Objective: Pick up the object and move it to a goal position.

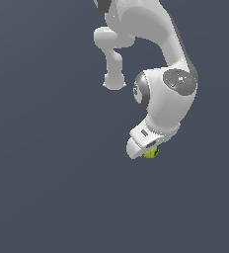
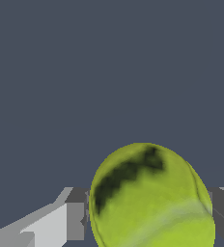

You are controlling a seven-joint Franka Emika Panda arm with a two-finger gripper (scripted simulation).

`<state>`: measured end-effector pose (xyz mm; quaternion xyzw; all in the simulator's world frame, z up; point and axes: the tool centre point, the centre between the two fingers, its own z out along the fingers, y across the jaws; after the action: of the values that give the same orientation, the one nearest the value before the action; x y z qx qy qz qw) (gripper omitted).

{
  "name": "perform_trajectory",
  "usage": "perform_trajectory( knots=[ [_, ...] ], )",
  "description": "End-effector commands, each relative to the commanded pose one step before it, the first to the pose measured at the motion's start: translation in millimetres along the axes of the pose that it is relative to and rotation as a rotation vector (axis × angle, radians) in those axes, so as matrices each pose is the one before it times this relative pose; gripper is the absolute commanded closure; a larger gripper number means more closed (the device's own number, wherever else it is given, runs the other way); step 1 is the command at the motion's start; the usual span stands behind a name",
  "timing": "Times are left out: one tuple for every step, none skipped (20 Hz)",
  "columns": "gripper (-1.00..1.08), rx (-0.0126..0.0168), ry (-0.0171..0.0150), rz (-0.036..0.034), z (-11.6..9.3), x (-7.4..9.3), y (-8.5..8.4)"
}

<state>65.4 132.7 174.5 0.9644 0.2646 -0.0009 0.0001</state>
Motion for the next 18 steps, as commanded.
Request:
perform_trajectory(
  knots=[
    [1.08,-0.00048,0.00121,0.00008,-27.11,8.43,-9.46],
    [1.08,0.0005,0.00038,-0.00029,-10.33,3.38,-3.74],
    [1.08,0.0,0.0,0.0,-10.12,3.39,-3.62],
    [1.08,0.0,0.0,0.0,-10.03,3.39,-3.58],
    [1.08,0.0,0.0,0.0,-9.93,3.38,-3.53],
    [1.08,0.0,0.0,0.0,-9.81,3.37,-3.48],
    [1.08,0.0,0.0,0.0,-9.66,3.35,-3.43],
    [1.08,0.0,0.0,0.0,-9.23,3.23,-3.27],
    [1.08,0.0,0.0,0.0,-8.67,3.06,-3.06],
    [1.08,0.0,0.0,0.0,-8.17,2.9,-2.88],
    [1.08,0.00025,0.00021,0.00061,-7.8,2.59,-2.22],
    [1.08,0.0,0.0,0.0,-7.29,2.64,-2.56],
    [1.08,0.0,0.0,0.0,-6.9,2.52,-2.42],
    [1.08,0.0,0.0,0.0,-6.54,2.41,-2.29],
    [1.08,0.0,0.0,0.0,-6.2,2.3,-2.16],
    [1.08,0.0,0.0,0.0,-5.88,2.2,-2.05],
    [1.08,0.0,0.0,0.0,-5.58,2.11,-1.93],
    [1.08,0.0,0.0,0.0,-5.29,2.02,-1.83]
  ],
)
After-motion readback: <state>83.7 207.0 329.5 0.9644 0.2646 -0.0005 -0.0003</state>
